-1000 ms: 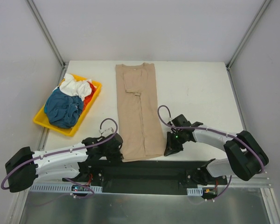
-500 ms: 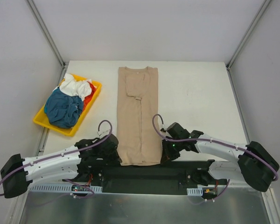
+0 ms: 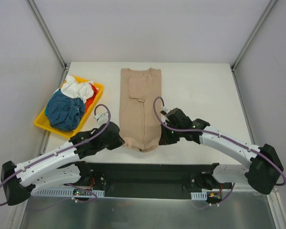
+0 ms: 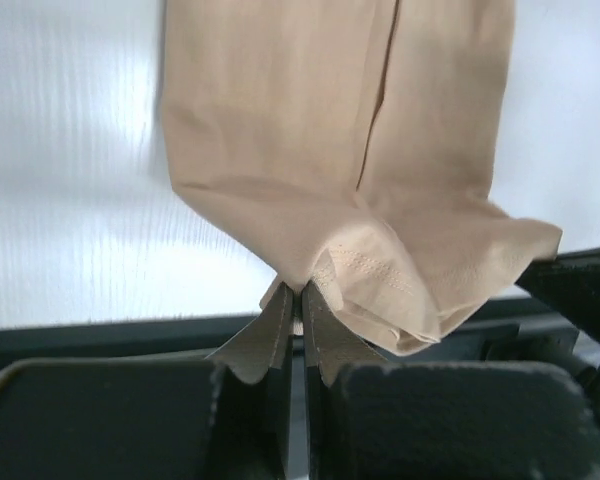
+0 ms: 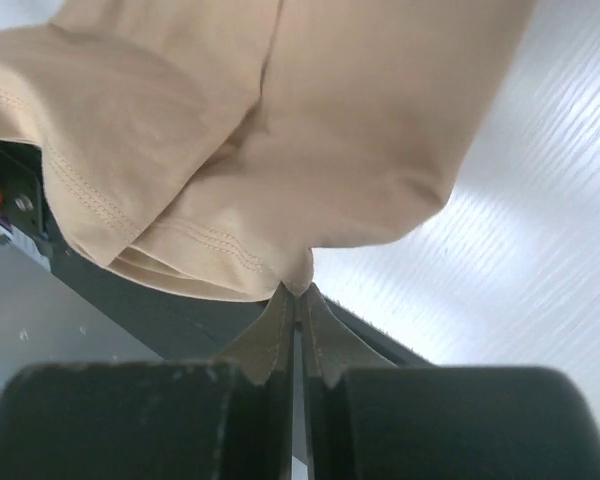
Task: Fold and stack the t-shirts
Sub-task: Fold the folded rectangular tshirt in 1/3 of the way
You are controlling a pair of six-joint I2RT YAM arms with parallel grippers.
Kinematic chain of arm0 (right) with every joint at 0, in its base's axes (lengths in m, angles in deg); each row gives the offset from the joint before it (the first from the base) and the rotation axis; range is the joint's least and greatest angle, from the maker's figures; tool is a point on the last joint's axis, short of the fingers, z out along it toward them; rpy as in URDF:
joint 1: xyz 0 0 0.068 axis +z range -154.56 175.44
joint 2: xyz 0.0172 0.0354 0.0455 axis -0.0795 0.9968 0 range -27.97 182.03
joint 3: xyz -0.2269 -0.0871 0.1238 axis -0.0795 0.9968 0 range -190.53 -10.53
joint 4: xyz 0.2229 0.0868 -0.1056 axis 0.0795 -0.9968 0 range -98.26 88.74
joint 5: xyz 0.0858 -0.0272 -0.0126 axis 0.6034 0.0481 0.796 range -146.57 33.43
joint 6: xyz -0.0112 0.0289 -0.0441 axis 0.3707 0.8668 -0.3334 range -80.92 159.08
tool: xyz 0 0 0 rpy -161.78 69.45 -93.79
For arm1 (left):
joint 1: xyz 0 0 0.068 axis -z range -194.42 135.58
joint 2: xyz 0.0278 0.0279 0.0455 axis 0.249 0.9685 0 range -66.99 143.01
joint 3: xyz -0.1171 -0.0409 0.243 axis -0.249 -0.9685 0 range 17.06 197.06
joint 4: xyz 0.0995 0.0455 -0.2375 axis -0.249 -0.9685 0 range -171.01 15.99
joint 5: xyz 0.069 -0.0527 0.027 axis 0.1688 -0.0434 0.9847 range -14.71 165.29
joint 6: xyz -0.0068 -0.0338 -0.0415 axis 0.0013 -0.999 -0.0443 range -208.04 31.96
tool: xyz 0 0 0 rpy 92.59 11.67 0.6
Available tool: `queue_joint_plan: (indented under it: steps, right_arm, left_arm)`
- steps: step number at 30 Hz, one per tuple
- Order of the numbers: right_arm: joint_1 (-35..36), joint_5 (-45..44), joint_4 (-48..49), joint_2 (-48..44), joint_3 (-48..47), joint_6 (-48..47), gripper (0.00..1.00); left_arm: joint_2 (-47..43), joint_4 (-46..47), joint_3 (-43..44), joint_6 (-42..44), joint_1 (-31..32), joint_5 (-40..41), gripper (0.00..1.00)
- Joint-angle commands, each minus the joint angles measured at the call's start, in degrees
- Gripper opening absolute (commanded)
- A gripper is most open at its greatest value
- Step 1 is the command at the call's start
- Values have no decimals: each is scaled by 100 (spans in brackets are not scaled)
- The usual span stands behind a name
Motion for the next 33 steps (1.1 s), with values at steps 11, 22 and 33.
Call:
queue_joint_plan:
  steps: [11, 22, 33]
  right_arm:
    - [-920, -99, -406, 1531, -2283, -790, 1]
    - [-1667, 419, -556, 2639, -3479, -816, 1]
    - [-2124, 446, -503, 3579, -4322, -851, 3]
  left_arm:
    - [2018, 624, 1813, 2272, -1751, -232, 0]
    - [3486, 923, 3008, 3072, -2630, -848, 0]
    - [4708, 1020, 3905, 3363, -3219, -1357, 0]
